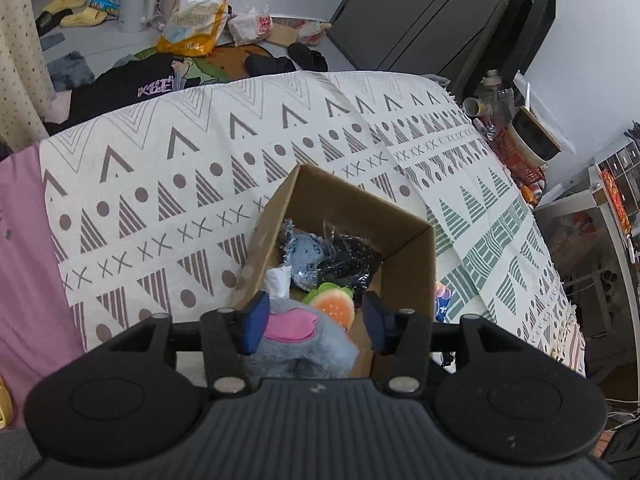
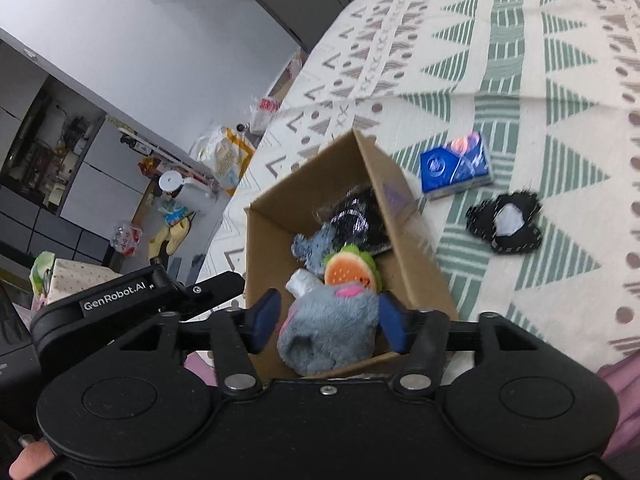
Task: Organize soft objects
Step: 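Open both grippers to drop the grey plush into the box, then move the left gripper to the blue tissue pack while the right gripper approaches the black flower pad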
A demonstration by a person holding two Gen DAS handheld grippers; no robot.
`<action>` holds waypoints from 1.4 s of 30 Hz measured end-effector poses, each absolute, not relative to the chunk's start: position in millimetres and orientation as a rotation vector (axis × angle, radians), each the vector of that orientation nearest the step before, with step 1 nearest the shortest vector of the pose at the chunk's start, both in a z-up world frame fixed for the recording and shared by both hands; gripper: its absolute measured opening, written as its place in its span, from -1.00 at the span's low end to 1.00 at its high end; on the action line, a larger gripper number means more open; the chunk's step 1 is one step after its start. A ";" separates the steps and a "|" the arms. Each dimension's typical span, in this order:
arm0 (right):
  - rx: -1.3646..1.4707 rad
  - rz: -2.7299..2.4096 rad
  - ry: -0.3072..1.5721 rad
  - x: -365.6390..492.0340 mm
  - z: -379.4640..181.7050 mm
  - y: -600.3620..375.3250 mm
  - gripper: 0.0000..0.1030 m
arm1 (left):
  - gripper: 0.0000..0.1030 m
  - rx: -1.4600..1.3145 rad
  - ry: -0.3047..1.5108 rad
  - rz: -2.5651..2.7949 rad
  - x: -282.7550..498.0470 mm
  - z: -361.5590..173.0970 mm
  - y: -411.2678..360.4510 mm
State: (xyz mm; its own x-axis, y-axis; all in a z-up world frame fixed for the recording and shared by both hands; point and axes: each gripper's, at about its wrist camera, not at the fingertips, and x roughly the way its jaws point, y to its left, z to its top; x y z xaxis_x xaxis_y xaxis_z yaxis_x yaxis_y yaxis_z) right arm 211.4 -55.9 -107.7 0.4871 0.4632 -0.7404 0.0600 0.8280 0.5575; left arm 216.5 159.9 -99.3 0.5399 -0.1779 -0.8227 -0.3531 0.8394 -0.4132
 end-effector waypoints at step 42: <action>0.704 0.139 1.058 251.5 -170.2 -169.6 0.24 | 0.12 -0.158 1.063 -0.018 275.5 -88.7 12.5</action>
